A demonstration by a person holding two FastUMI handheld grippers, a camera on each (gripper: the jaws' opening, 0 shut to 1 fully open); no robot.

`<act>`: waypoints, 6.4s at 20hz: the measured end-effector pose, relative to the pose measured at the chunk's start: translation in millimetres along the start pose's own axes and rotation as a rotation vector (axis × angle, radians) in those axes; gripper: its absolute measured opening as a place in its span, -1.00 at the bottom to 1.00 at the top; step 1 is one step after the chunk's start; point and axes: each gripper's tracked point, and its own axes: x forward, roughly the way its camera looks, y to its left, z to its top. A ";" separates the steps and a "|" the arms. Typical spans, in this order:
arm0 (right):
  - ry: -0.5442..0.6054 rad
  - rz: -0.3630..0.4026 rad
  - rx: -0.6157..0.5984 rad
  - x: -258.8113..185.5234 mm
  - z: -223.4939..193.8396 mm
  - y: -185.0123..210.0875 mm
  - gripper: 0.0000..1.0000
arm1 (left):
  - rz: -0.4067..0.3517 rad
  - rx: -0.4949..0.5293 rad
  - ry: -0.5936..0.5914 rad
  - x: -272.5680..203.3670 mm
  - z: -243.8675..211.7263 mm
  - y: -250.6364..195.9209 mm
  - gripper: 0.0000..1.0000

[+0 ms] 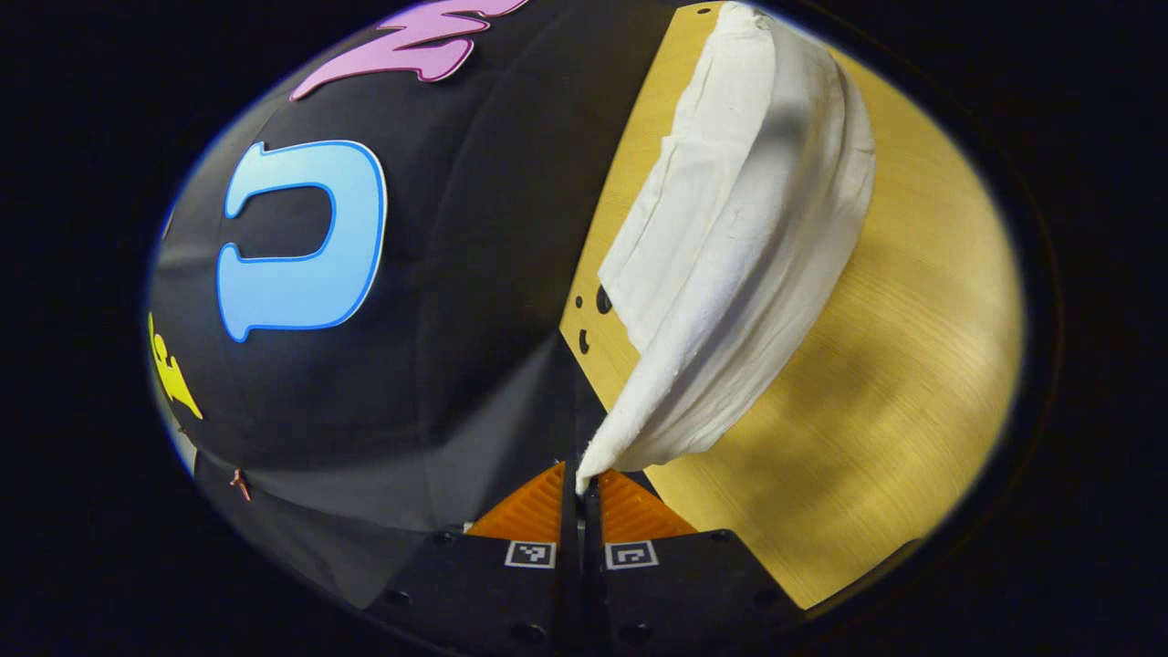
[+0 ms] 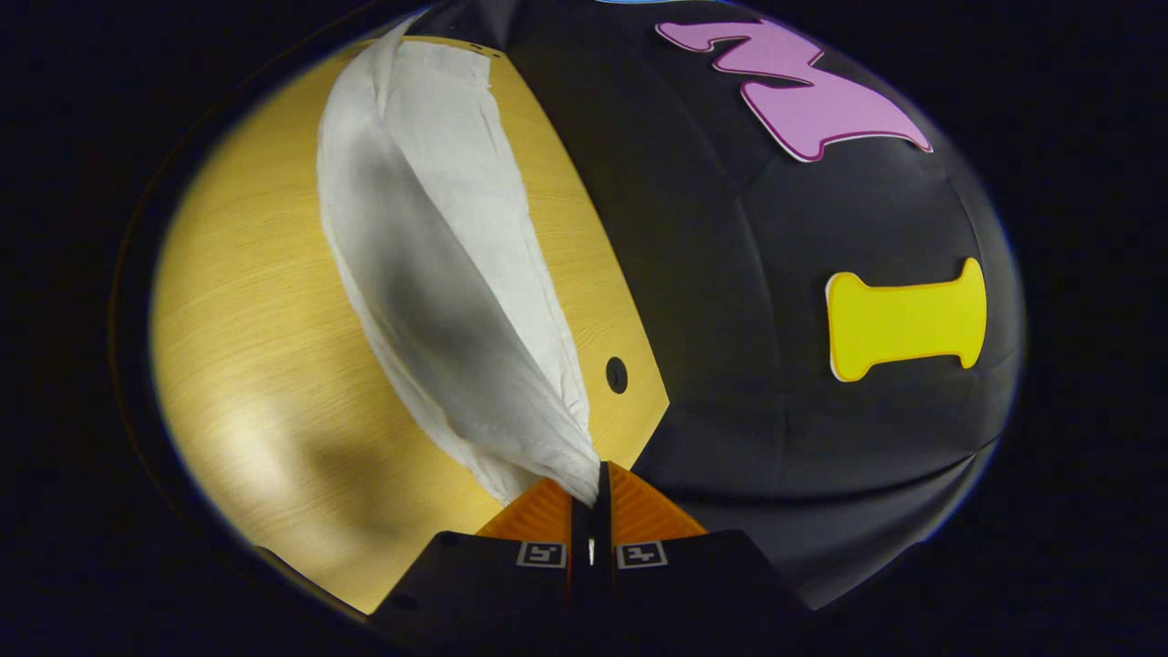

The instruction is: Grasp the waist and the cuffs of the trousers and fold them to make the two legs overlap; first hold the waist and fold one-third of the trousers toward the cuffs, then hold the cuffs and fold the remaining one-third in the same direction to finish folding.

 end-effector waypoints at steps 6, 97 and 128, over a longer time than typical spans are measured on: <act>0.018 -0.089 0.153 54.7 32.8 -36.9 -0.90 | 0.023 -0.219 0.074 67.1 31.7 20.2 -0.89; -0.359 -0.080 1.164 -14.1 202.5 -99.1 -0.77 | -0.395 -1.593 0.117 -159.6 36.9 -132.8 0.92; -0.362 0.294 0.974 -90.3 226.3 127.2 0.96 | -0.300 -1.630 0.006 137.8 52.9 -61.4 0.93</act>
